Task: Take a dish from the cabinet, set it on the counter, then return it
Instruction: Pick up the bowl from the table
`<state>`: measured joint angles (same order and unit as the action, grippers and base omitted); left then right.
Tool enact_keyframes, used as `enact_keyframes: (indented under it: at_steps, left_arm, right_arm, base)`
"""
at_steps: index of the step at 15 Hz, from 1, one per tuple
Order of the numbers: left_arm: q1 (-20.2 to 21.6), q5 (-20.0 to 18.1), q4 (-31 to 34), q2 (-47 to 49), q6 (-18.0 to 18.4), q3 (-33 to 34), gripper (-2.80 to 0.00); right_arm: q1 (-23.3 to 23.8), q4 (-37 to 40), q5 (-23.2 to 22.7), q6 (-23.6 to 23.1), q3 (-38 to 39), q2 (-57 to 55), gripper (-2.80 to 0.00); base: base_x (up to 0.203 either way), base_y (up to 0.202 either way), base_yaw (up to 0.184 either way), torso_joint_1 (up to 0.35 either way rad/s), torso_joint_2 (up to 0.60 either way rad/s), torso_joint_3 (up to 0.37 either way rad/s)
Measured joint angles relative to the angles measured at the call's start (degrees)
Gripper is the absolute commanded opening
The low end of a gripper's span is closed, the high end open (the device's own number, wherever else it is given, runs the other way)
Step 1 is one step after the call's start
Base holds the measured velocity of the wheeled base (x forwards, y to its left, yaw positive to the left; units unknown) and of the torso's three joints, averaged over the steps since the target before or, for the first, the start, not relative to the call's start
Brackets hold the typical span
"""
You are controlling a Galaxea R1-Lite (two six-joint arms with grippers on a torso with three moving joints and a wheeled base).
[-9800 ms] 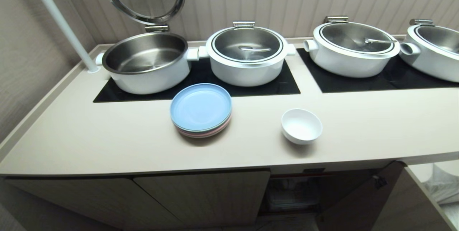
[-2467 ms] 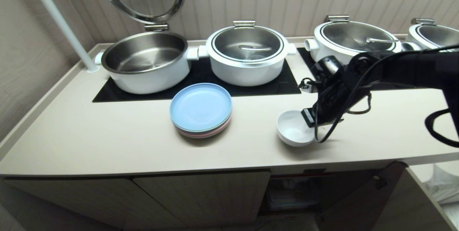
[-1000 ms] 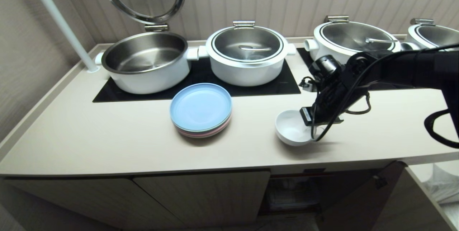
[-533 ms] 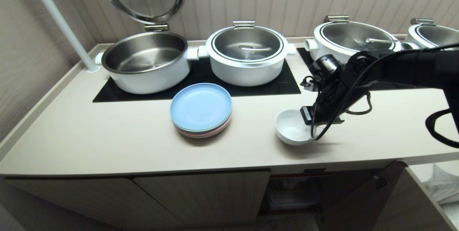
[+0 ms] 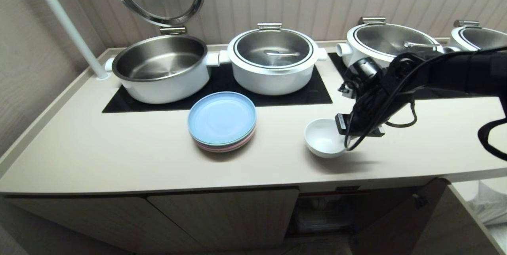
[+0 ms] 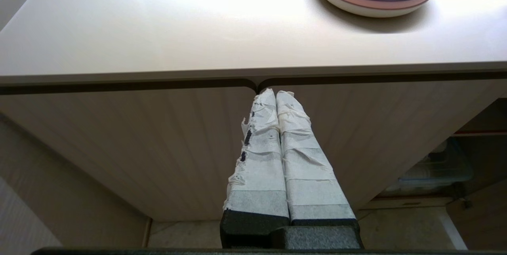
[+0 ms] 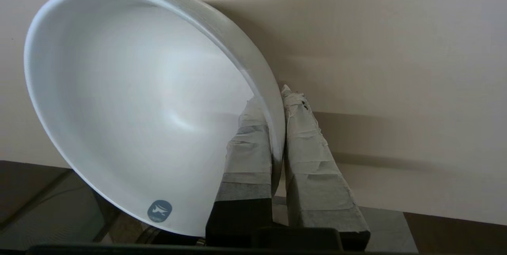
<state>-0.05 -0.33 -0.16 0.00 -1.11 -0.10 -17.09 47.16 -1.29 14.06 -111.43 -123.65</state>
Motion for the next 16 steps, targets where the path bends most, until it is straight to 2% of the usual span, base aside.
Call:
enact_keyframes:
  at_steps: [6, 11, 16]
  left_arm:
    - [0.0, 0.0, 0.0, 0.0, 0.0, 0.0, -2.8]
    - [0.0, 0.0, 0.0, 0.0, 0.0, 0.0, -2.8]
    - [0.0, 0.0, 0.0, 0.0, 0.0, 0.0, -2.8]
  right_arm:
    - [1.1, 0.7, -0.1, 3.0, 0.3, 1.3, -2.8]
    - [1.4, 0.6, -0.2, 3.7, 3.3, 3.4, -2.8]
    - [1.5, 0.5, -0.5, 7.8, 4.7, 5.5, -2.8]
  base:
    - [0.0, 0.0, 0.0, 0.0, 0.0, 0.0]
    - [0.0, 0.0, 0.0, 0.0, 0.0, 0.0]
    - [0.0, 0.0, 0.0, 0.0, 0.0, 0.0]
